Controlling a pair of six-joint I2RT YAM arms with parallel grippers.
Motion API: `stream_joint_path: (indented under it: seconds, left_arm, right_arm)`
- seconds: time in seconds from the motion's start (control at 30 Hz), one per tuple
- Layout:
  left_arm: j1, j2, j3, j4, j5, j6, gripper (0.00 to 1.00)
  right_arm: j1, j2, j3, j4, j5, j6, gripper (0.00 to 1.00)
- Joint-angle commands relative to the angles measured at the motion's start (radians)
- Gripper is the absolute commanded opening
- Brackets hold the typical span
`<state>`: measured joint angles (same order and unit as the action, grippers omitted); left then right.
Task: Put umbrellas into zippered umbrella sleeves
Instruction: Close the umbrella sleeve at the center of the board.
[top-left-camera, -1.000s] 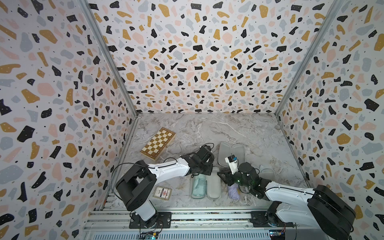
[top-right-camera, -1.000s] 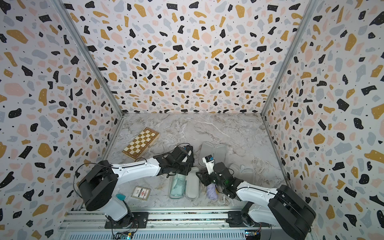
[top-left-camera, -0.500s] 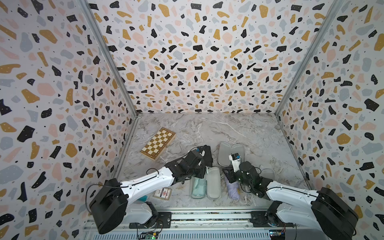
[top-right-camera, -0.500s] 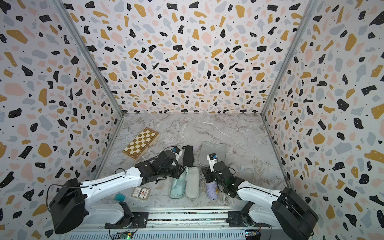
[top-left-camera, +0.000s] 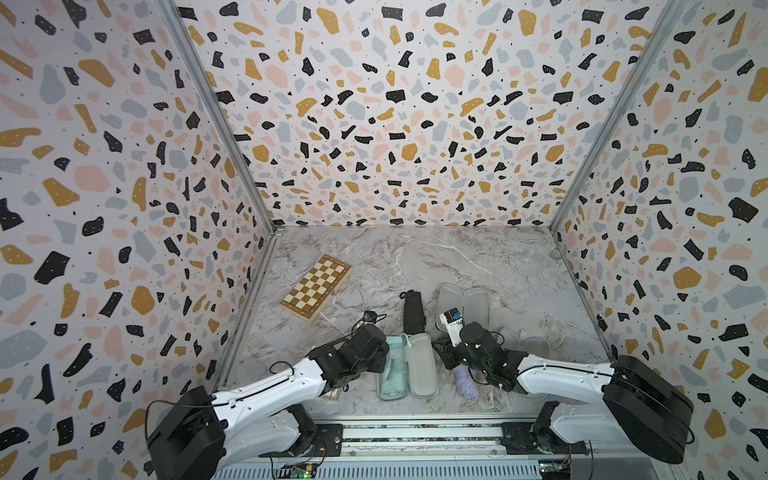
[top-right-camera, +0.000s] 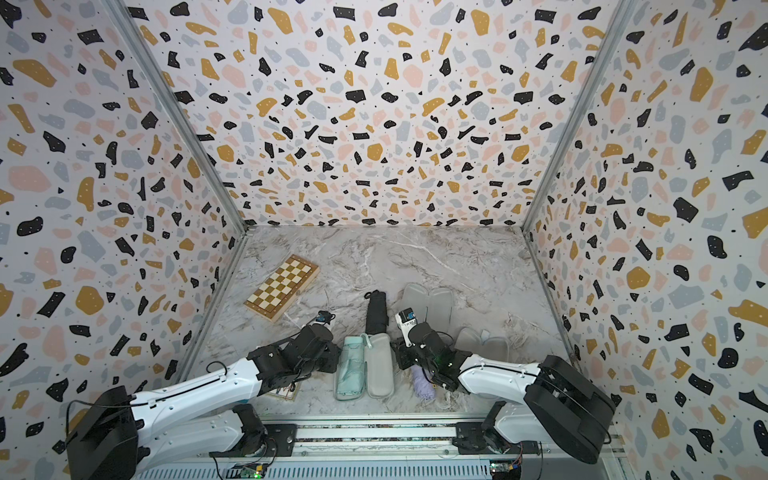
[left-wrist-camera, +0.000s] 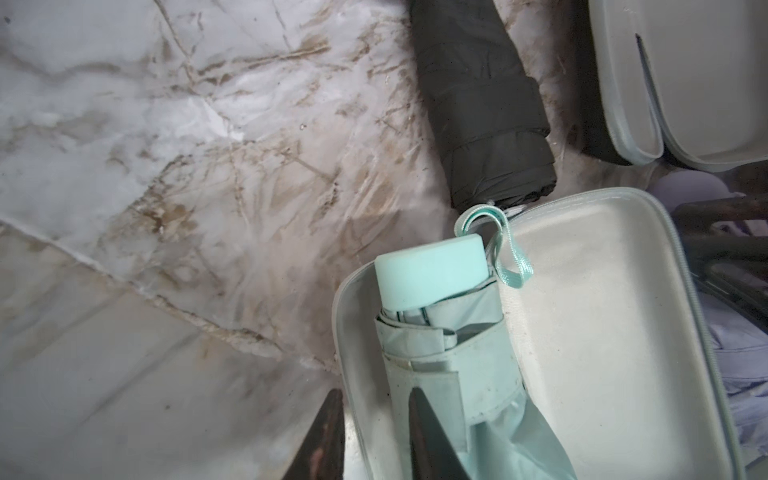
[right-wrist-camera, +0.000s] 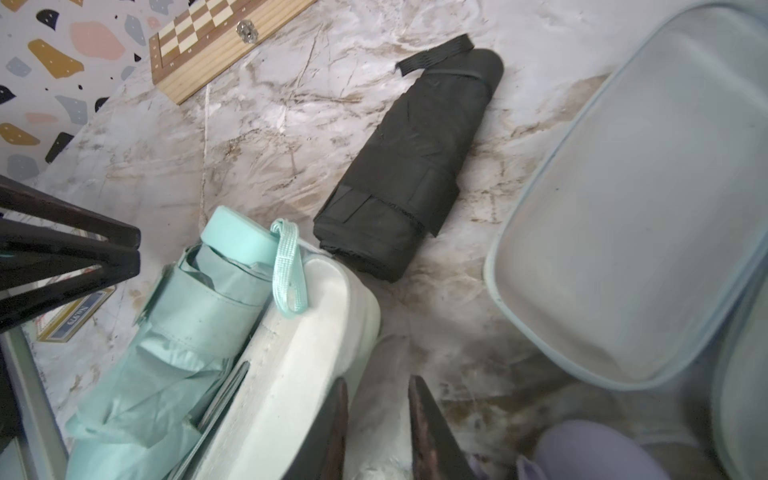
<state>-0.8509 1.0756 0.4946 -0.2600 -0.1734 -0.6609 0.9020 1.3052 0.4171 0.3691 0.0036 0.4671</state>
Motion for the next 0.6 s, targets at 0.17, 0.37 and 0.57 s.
stream_joint_path:
  seconds: [0.17,0.37,0.57]
  left_arm:
    - [0.003,0.065,-0.061,0.141,0.023,-0.037,0.27]
    - [0.005,0.066,-0.077,0.175,0.05,-0.032,0.27]
    - [0.004,0.058,-0.081,0.131,-0.037,-0.05,0.25]
  right_arm:
    - [0.051,-0.007,0.057,0.007,-0.03,-0.005,0.27]
    - [0.092,0.073,0.096,0.043,-0.085,-0.002,0.27]
    - [0.142,0.161,0.163,0.024,-0.047,0.0,0.33]
